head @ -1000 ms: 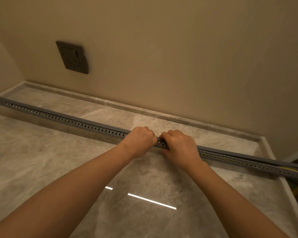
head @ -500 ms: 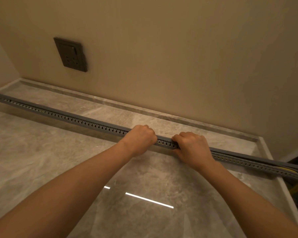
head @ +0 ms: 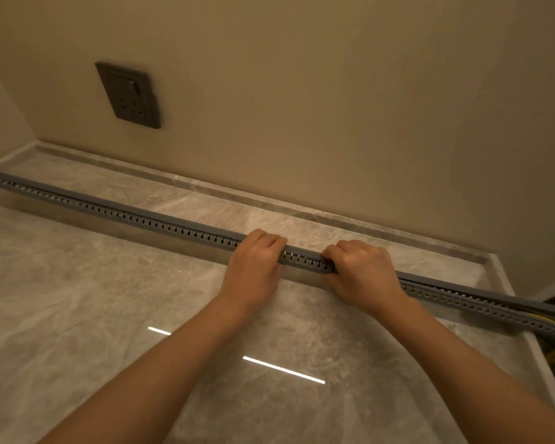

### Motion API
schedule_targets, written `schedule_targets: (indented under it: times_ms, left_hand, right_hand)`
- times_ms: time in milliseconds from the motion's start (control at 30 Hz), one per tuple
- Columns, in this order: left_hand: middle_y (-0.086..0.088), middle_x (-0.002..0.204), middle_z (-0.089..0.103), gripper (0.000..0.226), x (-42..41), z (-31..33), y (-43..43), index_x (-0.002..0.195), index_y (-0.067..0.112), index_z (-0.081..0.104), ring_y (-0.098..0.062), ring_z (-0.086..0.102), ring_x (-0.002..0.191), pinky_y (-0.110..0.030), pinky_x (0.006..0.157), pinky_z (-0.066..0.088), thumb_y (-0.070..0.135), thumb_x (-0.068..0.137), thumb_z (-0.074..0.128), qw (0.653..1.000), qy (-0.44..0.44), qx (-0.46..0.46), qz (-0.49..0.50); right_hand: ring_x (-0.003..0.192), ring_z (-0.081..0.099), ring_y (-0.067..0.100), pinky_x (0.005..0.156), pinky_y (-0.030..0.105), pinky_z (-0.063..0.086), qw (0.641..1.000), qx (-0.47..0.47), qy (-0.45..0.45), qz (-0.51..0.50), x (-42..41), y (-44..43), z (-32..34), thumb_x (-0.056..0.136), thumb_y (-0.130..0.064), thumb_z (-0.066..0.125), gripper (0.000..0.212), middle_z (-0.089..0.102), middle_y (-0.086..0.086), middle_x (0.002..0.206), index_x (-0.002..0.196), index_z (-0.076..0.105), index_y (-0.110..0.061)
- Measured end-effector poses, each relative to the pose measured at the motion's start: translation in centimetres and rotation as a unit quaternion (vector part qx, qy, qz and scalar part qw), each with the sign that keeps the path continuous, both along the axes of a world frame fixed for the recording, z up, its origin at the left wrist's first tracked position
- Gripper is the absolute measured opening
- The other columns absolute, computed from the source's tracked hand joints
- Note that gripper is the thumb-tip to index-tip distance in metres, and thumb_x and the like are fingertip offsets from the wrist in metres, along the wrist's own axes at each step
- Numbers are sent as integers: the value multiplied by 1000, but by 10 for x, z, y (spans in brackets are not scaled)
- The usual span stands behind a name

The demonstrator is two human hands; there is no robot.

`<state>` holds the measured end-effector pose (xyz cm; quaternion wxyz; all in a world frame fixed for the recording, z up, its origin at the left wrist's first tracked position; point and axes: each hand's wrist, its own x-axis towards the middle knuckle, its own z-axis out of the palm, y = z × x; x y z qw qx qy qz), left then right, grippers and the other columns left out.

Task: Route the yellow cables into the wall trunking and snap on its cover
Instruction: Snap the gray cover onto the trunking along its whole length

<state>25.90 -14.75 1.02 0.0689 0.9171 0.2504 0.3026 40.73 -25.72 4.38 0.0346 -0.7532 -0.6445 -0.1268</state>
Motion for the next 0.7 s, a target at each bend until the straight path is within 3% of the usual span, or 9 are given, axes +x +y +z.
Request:
schedule_targets:
  times_ms: [67,167,200,233,300,333,467,600,700]
  left_hand:
    - [-6,111,65,43,-3,-5,-22,115,2,65,-21,55,109,-28,97,44,0,73,74,978,-155,-129,56]
    - [3,109,58,40,2,-13,-52,115,12,62,-10,55,103,-13,92,42,6,77,72,881,-318,-301,177]
    - [1,108,60,40,6,-14,-56,114,15,59,-11,58,98,-15,87,45,7,78,72,822,-345,-406,201]
    - [-5,109,62,41,12,-14,-57,116,13,55,-14,61,96,-18,85,48,7,79,71,741,-363,-528,199]
    - [-16,115,60,44,22,-16,-53,123,4,48,-16,61,96,-24,84,49,3,83,66,585,-386,-702,126]
    - [-16,115,60,42,25,-16,-49,124,1,47,-15,61,96,-24,84,50,0,85,63,547,-388,-737,82]
    - [-14,110,64,29,34,-17,-31,115,-3,52,-17,63,101,-29,92,50,-10,87,54,506,-423,-752,-24]
    - [-16,106,68,18,33,-25,-25,100,-3,62,-20,66,101,-30,93,52,-9,84,58,555,-416,-719,-45]
    - [-15,101,70,16,34,-29,-25,95,1,65,-19,67,97,-31,90,53,-9,83,60,559,-423,-711,-49]
  right_hand:
    - [59,61,27,44,28,40,1000,28,-14,2,0,-1,3,63,-17,81,20,66,6,66,76,68,-9]
    - [54,60,26,41,25,38,999,45,-20,6,-2,-1,3,59,-15,84,21,65,5,61,71,68,-9]
    - [54,60,26,41,26,39,999,49,-19,7,-1,-1,2,60,-15,83,20,65,5,61,72,68,-9]
    - [55,60,27,41,27,39,999,51,-15,5,-1,-2,2,61,-15,82,19,65,5,62,73,69,-9]
    - [60,62,28,43,30,42,999,50,-1,1,0,-2,1,63,-16,81,20,67,6,67,76,69,-8]
    - [63,62,29,45,31,43,999,47,7,0,1,-2,1,64,-17,80,20,68,7,70,79,69,-8]
    - [70,64,29,50,34,48,999,47,27,2,3,-2,2,66,-18,78,22,69,6,75,84,69,-10]
    - [78,62,26,56,31,42,999,17,31,13,8,0,7,73,-25,72,22,68,2,83,91,66,-15]
    - [81,60,16,57,26,38,996,-27,81,-14,16,8,13,77,-40,65,20,66,-8,87,91,64,-25]
